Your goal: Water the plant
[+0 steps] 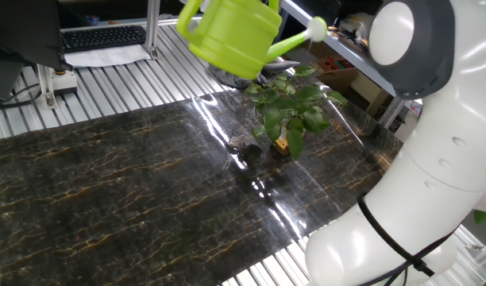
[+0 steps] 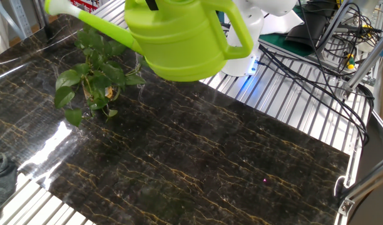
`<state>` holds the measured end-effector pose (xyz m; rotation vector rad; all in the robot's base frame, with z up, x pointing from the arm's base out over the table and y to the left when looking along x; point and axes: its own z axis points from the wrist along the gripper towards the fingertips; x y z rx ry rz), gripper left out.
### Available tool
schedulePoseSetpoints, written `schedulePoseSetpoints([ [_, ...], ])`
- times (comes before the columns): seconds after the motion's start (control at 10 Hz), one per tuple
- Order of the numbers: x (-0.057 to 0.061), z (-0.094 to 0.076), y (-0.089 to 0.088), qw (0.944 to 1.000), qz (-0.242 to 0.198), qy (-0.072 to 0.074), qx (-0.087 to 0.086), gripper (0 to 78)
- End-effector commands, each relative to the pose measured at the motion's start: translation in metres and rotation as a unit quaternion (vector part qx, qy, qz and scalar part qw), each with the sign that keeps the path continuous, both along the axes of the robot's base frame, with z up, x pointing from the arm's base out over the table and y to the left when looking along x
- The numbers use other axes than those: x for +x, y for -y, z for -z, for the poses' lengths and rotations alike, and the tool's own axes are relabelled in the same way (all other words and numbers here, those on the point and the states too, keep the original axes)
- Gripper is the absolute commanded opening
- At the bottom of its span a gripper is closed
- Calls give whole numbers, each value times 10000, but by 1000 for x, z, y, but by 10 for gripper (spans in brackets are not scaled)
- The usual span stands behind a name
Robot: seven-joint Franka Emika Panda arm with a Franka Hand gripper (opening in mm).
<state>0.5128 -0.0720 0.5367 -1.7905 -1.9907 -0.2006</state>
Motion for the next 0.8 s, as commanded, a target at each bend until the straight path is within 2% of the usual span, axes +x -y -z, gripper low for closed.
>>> schedulePoseSetpoints([
  [0.1, -11, 11, -26, 9981, -422, 153, -430, 11],
  [0.2, -15, 13, -33, 9975, -414, 319, -482, 11],
  [0.3, -16, 15, -37, 9970, -279, 551, -467, 11],
  [0.5, -16, 15, -37, 9973, 166, 653, -277, 11],
  [0.6, -16, 15, -37, 9961, 459, 704, -257, 11],
  [0.8, -16, 15, -37, 9948, 557, 796, -297, 11],
])
